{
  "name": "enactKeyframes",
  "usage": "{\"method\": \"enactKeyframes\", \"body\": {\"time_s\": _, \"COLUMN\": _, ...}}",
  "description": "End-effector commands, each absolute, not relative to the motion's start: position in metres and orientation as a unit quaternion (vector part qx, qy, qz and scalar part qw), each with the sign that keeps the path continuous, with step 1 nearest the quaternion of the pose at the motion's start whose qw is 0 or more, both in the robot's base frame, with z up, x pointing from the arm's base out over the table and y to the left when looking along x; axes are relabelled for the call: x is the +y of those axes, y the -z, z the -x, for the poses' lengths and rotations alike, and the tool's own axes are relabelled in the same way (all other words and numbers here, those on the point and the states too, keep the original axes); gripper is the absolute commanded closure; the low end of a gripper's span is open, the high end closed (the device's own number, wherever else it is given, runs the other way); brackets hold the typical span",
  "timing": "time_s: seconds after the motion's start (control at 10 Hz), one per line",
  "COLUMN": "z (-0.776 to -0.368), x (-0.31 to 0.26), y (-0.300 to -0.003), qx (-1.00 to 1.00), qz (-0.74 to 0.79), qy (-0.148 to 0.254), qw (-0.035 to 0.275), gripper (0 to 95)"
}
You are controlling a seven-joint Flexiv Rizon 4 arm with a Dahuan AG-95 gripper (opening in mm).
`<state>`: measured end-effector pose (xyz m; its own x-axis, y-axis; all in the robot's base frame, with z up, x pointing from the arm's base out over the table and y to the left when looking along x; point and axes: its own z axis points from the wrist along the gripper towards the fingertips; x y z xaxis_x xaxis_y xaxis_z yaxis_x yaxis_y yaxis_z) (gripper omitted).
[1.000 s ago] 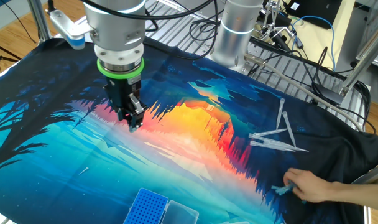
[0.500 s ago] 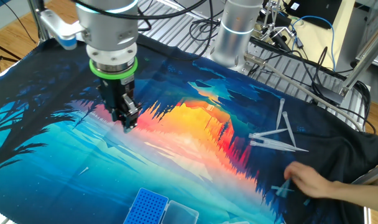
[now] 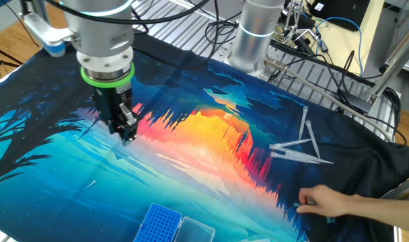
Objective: Insert a small pipette tip into the holder for small pipette tips
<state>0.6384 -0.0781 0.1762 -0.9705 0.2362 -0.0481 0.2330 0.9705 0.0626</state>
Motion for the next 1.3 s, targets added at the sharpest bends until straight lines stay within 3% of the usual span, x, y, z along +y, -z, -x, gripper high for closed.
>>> {"method": "enactKeyframes", "body": {"time_s": 0.1, "z": -0.639, "x": -0.080, "y": -0.176, "qx": 0.992, "qz": -0.118, "qy": -0.027, "qw": 0.029, "gripper": 57.0}}
{"method": "enactKeyframes", "body": {"time_s": 1.3, "z": -0.662, "x": -0.103, "y": -0.174, "qx": 0.995, "qz": -0.089, "qy": -0.021, "qw": 0.033, "gripper": 57.0}}
